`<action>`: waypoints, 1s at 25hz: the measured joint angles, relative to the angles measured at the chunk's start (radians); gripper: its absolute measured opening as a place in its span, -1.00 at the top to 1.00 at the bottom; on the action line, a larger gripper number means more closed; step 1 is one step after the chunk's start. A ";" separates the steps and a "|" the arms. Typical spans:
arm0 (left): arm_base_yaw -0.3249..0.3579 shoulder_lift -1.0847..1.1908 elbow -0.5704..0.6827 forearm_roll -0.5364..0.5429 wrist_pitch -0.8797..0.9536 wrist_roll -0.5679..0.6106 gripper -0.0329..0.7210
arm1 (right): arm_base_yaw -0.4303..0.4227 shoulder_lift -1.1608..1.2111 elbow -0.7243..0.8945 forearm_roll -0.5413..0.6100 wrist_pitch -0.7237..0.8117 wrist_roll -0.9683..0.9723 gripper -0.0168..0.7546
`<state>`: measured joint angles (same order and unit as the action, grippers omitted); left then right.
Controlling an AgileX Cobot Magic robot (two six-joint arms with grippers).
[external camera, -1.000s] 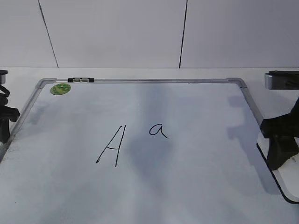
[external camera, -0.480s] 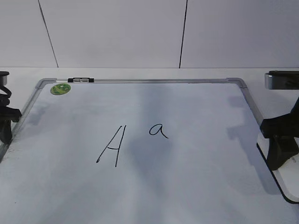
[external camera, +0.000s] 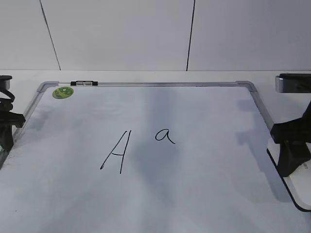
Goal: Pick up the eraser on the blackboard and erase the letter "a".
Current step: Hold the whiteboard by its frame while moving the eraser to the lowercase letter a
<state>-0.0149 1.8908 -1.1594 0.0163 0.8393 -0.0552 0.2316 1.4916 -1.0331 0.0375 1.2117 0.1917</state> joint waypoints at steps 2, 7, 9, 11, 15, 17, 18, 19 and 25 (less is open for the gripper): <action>0.000 0.000 0.000 -0.004 0.000 0.000 0.22 | 0.000 0.000 0.000 0.000 0.000 0.000 -0.50; 0.000 0.000 0.000 -0.016 0.000 0.000 0.48 | 0.000 0.000 0.000 0.000 0.000 0.000 -0.50; 0.000 0.000 0.000 -0.024 0.000 0.000 0.56 | 0.000 0.000 0.000 0.000 0.000 0.000 -0.50; 0.000 0.000 0.000 -0.030 0.000 0.000 0.62 | 0.000 0.000 0.000 0.000 0.000 0.000 -0.50; 0.000 0.004 0.000 -0.036 0.000 0.000 0.70 | 0.000 0.000 0.000 0.000 0.000 0.000 -0.50; 0.000 0.008 -0.004 -0.038 0.002 0.000 0.72 | 0.000 0.000 0.000 0.000 0.000 0.000 -0.50; 0.000 0.013 -0.008 -0.041 0.007 0.000 0.72 | 0.000 0.000 0.000 0.000 0.000 0.000 -0.50; 0.000 0.016 -0.009 -0.042 0.009 0.000 0.73 | 0.000 0.000 0.000 0.000 0.000 0.000 -0.50; 0.000 0.031 -0.021 -0.046 0.029 0.000 0.77 | 0.000 0.000 0.000 0.000 0.000 0.000 -0.50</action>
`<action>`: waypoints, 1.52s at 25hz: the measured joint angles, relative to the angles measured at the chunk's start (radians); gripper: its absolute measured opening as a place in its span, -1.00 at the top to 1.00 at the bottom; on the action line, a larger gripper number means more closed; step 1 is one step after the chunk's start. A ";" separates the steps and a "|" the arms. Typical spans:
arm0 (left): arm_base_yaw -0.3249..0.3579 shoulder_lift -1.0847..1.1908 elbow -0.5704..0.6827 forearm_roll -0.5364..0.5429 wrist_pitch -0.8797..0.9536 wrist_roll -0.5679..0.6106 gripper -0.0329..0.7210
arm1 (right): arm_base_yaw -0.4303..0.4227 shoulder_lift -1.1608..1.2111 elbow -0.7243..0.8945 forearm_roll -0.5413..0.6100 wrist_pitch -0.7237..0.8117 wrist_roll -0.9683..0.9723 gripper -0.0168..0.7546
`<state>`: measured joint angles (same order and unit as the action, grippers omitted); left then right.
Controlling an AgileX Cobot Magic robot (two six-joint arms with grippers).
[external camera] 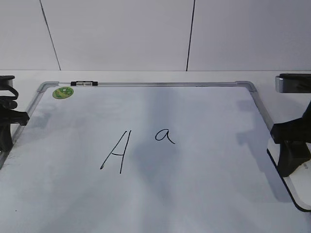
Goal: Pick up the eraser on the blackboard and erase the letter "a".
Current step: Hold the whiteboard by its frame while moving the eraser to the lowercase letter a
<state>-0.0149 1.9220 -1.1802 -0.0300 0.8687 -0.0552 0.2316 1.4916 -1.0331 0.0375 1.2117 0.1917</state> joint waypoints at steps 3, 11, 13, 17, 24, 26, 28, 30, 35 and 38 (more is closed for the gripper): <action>0.000 0.000 -0.001 -0.001 0.000 0.000 0.77 | 0.000 0.000 0.000 0.000 0.000 0.000 -0.50; 0.000 0.000 -0.001 -0.004 0.000 0.000 0.77 | 0.000 0.000 0.000 0.003 0.000 -0.007 -0.50; 0.000 0.000 -0.001 -0.004 0.000 0.000 0.77 | 0.000 0.002 0.000 0.016 0.000 -0.022 -0.50; 0.000 0.000 -0.001 -0.004 0.000 0.000 0.77 | 0.009 0.027 -0.007 0.028 0.000 -0.037 -0.50; 0.000 0.000 -0.001 -0.004 0.000 0.000 0.77 | 0.071 0.107 -0.120 0.030 0.002 -0.048 -0.50; 0.000 0.000 -0.001 -0.004 0.000 0.000 0.77 | 0.085 0.134 -0.169 0.030 0.002 -0.051 -0.50; 0.000 0.000 -0.001 -0.004 0.000 0.000 0.77 | 0.099 0.170 -0.220 0.030 0.002 -0.053 -0.50; 0.000 0.000 -0.001 -0.004 0.000 0.000 0.77 | 0.118 0.207 -0.263 0.030 0.002 -0.055 -0.50; 0.000 0.000 -0.001 -0.004 0.000 0.000 0.77 | 0.191 0.305 -0.368 0.010 0.004 -0.058 -0.50; 0.000 0.000 -0.001 -0.004 0.000 0.000 0.77 | 0.237 0.366 -0.435 0.004 0.004 -0.060 -0.50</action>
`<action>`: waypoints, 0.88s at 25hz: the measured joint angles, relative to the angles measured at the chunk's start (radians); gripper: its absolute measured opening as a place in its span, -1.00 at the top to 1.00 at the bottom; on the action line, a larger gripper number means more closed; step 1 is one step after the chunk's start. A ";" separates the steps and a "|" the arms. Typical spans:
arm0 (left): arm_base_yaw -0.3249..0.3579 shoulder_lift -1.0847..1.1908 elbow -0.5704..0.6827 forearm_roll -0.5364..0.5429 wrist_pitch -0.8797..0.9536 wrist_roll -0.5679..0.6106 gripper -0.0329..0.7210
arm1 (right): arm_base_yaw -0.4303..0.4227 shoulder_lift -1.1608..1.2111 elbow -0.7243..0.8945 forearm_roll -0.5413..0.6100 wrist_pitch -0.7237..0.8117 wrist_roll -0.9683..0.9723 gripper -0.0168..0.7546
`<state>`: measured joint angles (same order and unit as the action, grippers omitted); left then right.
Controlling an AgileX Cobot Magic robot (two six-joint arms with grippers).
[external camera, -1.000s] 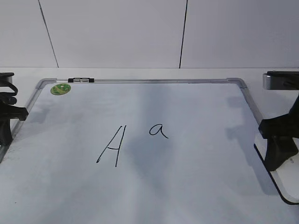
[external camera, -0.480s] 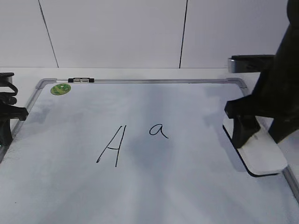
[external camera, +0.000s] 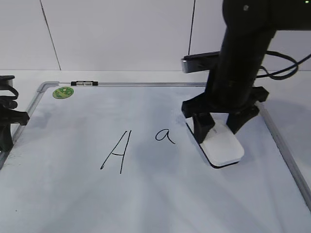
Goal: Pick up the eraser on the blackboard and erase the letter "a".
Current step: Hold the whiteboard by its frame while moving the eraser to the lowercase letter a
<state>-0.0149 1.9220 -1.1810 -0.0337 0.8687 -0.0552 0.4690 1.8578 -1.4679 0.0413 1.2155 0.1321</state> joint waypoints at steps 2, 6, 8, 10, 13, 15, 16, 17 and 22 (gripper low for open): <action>0.000 0.000 0.000 0.000 0.000 0.000 0.77 | 0.024 0.037 -0.045 -0.002 0.000 0.000 -0.50; 0.000 0.000 0.000 -0.002 0.000 0.000 0.77 | 0.050 0.100 -0.117 -0.005 0.000 -0.004 -0.50; 0.000 0.000 0.000 -0.002 0.000 0.000 0.77 | 0.051 0.127 -0.144 -0.005 0.000 -0.006 -0.50; 0.000 0.000 0.000 -0.002 0.001 0.000 0.77 | 0.051 0.154 -0.163 -0.007 0.000 -0.006 -0.50; 0.000 0.000 0.000 -0.002 0.002 0.000 0.77 | 0.051 0.192 -0.187 -0.007 0.000 -0.006 -0.50; 0.000 0.000 0.000 -0.002 0.002 0.000 0.77 | 0.051 0.211 -0.202 -0.007 0.000 -0.010 -0.50; 0.000 0.000 0.000 -0.002 0.002 0.000 0.77 | 0.051 0.219 -0.212 -0.005 0.000 -0.010 -0.50; 0.000 0.000 0.000 -0.002 0.002 0.000 0.77 | 0.051 0.229 -0.219 -0.003 0.000 -0.010 -0.50; 0.000 0.000 0.000 -0.002 0.002 0.000 0.77 | 0.051 0.252 -0.249 0.016 0.000 -0.015 -0.50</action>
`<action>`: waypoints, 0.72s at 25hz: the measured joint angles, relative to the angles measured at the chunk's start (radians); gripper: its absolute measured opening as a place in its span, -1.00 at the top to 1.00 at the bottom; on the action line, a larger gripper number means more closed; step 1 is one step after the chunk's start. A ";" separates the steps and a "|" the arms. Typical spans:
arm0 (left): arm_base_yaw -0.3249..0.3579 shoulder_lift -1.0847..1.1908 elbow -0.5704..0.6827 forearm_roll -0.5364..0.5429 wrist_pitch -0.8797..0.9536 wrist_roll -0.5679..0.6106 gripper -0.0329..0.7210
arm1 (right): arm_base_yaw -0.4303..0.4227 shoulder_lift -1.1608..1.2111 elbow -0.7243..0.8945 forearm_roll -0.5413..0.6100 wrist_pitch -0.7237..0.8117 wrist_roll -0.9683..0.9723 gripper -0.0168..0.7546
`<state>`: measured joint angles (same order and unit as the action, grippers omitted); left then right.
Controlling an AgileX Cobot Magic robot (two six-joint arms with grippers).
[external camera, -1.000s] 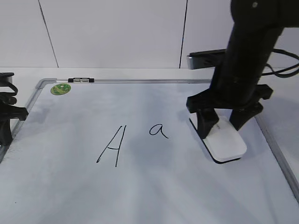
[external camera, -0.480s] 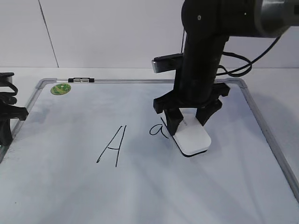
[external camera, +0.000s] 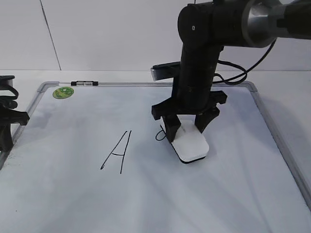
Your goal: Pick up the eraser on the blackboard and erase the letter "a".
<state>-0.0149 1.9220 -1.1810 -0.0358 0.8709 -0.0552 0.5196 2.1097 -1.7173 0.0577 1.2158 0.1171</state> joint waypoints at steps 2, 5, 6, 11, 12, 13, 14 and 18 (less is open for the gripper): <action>0.000 0.000 0.000 0.000 0.000 0.000 0.77 | 0.000 0.000 -0.013 0.002 0.002 -0.001 -0.50; 0.000 0.000 0.000 0.000 0.000 0.000 0.77 | 0.000 0.000 -0.028 0.004 0.002 -0.002 -0.50; 0.000 0.000 0.000 0.000 0.000 0.000 0.77 | 0.000 0.000 -0.030 0.004 0.002 -0.002 -0.50; 0.000 0.000 0.000 0.000 0.000 0.000 0.77 | 0.000 0.026 -0.045 0.004 0.002 -0.005 -0.50; 0.000 0.000 0.000 0.000 0.000 0.000 0.77 | 0.000 0.033 -0.045 0.004 0.002 -0.005 -0.50; 0.000 0.000 0.000 0.000 0.000 0.000 0.77 | 0.000 0.041 -0.047 0.004 0.003 -0.005 -0.50; 0.000 0.000 0.000 0.000 0.000 0.000 0.77 | 0.000 0.047 -0.049 0.004 0.003 -0.005 -0.50; 0.000 0.000 0.000 0.000 0.000 0.000 0.77 | 0.000 0.068 -0.063 0.004 0.010 -0.005 -0.50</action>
<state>-0.0149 1.9220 -1.1810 -0.0363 0.8709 -0.0552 0.5196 2.1774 -1.7806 0.0615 1.2256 0.1118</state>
